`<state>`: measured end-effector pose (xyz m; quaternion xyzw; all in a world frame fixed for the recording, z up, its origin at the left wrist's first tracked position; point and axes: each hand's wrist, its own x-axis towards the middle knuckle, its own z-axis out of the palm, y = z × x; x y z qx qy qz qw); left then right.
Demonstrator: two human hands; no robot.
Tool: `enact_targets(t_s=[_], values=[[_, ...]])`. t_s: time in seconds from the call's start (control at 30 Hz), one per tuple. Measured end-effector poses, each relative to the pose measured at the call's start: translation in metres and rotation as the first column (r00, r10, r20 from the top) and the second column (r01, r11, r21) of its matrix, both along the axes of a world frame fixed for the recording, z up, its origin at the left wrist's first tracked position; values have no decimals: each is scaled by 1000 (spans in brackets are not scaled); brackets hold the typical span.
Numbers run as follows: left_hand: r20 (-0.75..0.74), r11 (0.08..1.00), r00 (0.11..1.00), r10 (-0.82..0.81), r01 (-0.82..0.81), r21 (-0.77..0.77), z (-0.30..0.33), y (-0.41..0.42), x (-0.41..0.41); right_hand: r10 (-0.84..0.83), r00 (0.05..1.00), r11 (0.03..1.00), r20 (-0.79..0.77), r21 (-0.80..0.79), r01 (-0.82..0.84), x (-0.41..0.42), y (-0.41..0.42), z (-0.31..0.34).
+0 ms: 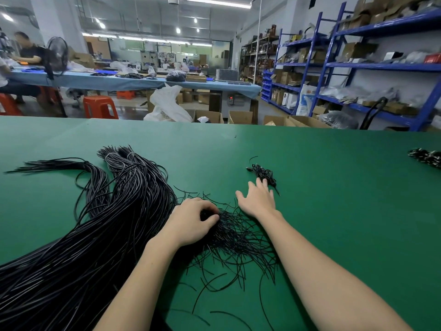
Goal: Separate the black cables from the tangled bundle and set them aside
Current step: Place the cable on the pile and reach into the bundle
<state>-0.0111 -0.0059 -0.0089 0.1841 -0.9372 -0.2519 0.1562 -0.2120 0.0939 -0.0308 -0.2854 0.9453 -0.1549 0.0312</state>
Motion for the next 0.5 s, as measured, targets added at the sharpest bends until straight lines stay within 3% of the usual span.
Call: enact_targets(t_s=[0.23,0.4,0.5], values=[[9,1000,1000,-5,5,2,0,0,1,32,998,996,60,-80,-27,7,4,17],[13,1000,1000,6,-6,3,3,2,1,175,980,898,95,-422,-120,44,4,51],[-74,998,996,42,-38,52,7,4,3,236,968,813,89,-564,-146,86,1,49]])
